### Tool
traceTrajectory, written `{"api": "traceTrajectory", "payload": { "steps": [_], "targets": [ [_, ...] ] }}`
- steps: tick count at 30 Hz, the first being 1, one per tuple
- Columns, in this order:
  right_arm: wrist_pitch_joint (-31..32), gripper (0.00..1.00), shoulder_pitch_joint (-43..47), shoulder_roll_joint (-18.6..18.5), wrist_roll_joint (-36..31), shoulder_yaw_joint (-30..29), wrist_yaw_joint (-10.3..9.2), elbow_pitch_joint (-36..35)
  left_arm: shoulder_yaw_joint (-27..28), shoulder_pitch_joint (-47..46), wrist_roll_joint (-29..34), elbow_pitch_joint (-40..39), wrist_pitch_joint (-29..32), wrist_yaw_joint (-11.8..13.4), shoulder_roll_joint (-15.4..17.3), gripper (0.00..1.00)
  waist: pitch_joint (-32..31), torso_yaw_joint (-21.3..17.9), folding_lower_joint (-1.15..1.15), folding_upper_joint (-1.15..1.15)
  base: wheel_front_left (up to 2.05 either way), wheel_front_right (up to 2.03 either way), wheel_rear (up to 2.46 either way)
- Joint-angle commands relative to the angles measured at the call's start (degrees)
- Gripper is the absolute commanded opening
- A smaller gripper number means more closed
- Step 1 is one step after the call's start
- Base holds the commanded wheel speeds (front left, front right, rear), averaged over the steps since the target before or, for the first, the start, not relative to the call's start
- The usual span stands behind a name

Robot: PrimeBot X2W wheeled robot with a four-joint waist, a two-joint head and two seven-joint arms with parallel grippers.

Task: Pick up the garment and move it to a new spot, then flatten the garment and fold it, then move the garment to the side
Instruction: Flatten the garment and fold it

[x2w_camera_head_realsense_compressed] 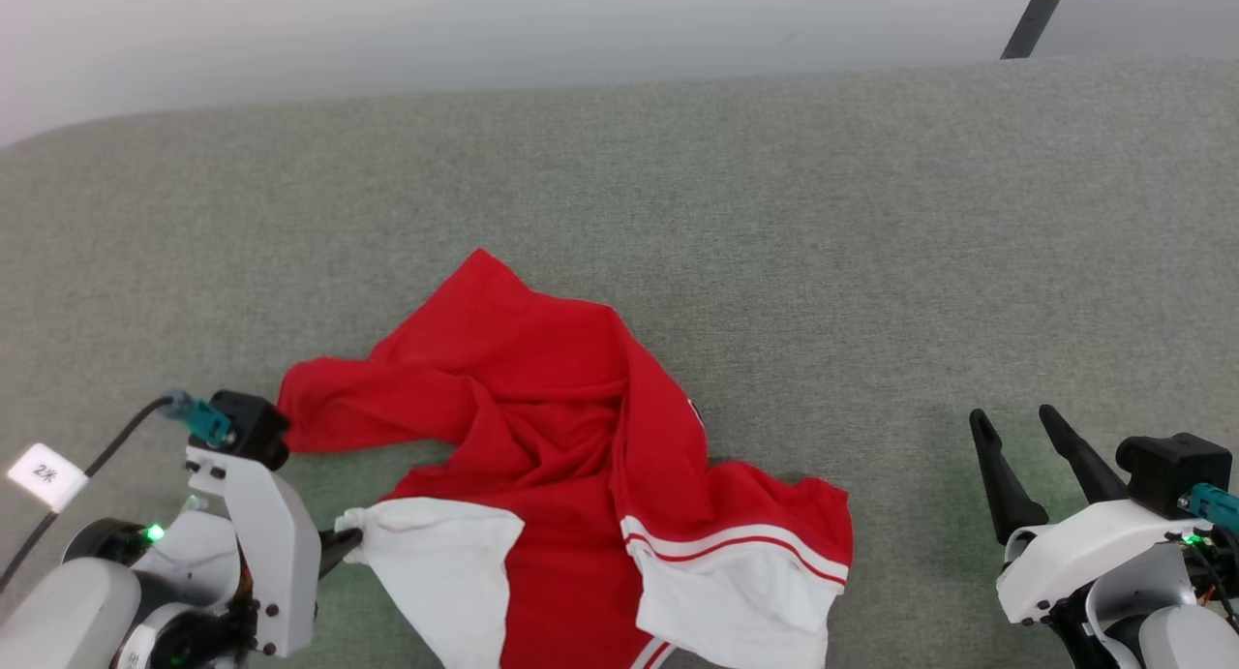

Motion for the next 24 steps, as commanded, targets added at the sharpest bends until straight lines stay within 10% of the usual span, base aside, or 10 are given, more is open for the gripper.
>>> {"api": "traceTrajectory", "payload": {
  "steps": [1, 5, 24],
  "targets": [
    [0.0, 1.00, 0.0, -0.1, -0.1, 0.3, -0.06, -0.1, -0.2, -1.0, 0.6, 1.4, -0.6, -0.5, -0.4, 0.48, 0.1, -0.3, 0.00, 0.00, 0.00, 0.00, 0.00],
    [-0.2, 1.00, 0.4, -0.2, 0.0, 0.4, -0.06, 0.0, -0.7, -2.1, 1.4, 4.8, -1.8, -1.1, -1.0, 1.00, -0.3, -0.7, 0.00, 0.00, 0.00, 0.00, 0.00],
    [2.7, 1.00, 4.8, -1.7, 1.0, 2.6, -0.06, -1.5, 4.0, 2.1, 4.0, 4.8, -18.7, -1.2, -2.9, 1.00, -11.3, 2.5, 0.00, 0.00, 0.00, 0.00, 0.00]
  ]
}}
